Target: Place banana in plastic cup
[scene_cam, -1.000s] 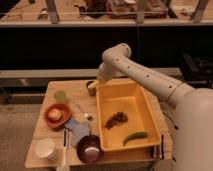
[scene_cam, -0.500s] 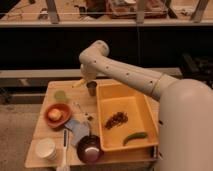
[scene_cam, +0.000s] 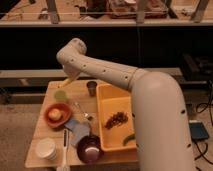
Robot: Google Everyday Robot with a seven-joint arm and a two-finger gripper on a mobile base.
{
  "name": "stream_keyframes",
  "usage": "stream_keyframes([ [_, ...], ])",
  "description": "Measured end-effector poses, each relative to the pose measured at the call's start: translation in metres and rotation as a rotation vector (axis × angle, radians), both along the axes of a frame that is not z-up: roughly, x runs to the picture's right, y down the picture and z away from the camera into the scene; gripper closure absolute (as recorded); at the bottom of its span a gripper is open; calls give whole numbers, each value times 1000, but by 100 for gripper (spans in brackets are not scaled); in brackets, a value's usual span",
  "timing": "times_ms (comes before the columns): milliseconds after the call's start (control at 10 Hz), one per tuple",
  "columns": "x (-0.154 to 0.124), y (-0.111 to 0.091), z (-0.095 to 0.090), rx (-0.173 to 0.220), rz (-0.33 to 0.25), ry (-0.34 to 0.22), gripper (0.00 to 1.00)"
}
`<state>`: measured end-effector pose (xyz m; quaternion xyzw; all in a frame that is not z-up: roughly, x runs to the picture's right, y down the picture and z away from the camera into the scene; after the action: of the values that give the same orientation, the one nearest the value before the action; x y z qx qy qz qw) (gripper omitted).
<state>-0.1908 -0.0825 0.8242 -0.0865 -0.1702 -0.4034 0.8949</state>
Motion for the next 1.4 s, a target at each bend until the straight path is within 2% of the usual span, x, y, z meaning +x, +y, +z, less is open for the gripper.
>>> stream_keyframes([
  [300, -8, 8, 17, -30, -72, -33, 99],
  [600, -15, 17, 31, -34, -100, -37, 99],
  [700, -18, 20, 36, -32, -102, -33, 99],
  [1100, -27, 23, 52, -37, -44, -6, 99],
  [1400, -35, 32, 55, -63, -25, -42, 99],
])
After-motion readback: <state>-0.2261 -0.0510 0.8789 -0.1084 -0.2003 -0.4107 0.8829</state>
